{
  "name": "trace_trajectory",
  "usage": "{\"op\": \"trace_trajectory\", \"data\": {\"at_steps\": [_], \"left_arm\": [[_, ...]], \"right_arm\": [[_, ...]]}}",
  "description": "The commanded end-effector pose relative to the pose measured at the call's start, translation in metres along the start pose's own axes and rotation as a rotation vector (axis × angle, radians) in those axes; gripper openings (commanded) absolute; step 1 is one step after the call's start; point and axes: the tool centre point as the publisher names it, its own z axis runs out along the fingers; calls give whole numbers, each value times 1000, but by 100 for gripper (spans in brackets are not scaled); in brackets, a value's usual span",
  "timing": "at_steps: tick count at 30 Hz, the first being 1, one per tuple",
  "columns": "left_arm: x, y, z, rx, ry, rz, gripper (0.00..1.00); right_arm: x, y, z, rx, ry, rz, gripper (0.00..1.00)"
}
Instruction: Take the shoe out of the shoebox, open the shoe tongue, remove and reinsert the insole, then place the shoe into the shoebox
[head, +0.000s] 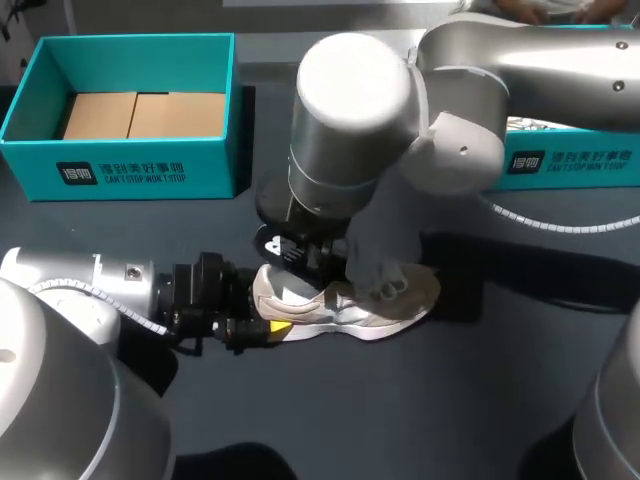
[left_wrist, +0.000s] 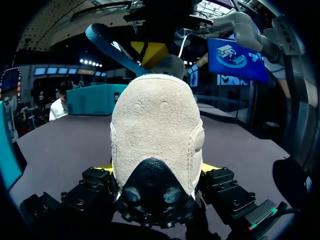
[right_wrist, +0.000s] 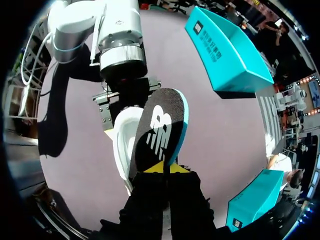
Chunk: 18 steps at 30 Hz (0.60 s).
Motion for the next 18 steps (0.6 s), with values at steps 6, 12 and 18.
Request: {"op": "trace_trajectory", "data": {"at_steps": [6, 12, 18], "left_arm": [[1, 4, 3, -1, -3, -1, 0], [1, 4, 3, -1, -3, -1, 0], [1, 4, 3, -1, -3, -1, 0]], "right_arm": [[-10, 25, -1, -111, 100, -70, 0], [-2, 30, 7, -161, 184, -62, 0], [0, 34, 4, -247, 297, -61, 62]]}}
